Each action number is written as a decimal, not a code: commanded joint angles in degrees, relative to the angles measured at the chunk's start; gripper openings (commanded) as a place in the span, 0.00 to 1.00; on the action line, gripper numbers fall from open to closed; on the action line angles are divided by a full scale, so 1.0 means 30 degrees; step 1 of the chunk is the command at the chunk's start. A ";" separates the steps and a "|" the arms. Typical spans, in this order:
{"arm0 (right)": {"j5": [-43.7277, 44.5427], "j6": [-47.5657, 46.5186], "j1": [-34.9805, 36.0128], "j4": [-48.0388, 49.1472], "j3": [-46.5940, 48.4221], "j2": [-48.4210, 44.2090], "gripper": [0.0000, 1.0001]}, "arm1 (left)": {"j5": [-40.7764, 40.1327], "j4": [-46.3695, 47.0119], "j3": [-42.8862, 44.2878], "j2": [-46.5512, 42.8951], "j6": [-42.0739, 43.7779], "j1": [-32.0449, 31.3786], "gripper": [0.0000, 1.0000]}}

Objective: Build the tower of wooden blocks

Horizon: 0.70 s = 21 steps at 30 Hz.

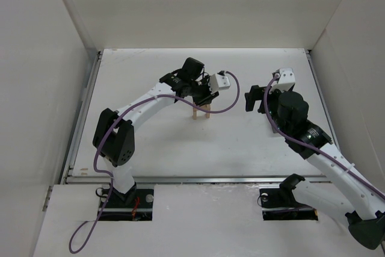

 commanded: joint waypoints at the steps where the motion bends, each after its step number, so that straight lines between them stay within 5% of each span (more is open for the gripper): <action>1: 0.0065 -0.0148 -0.0091 0.0872 0.0095 -0.0320 0.99 | -0.0084 0.0239 -0.0092 0.0030 -0.0075 -0.0048 0.25; 21: 0.0065 -0.0148 -0.0091 0.0872 -0.0081 -0.0496 0.99 | -0.0055 0.0241 -0.0092 0.0030 0.0101 -0.0048 0.28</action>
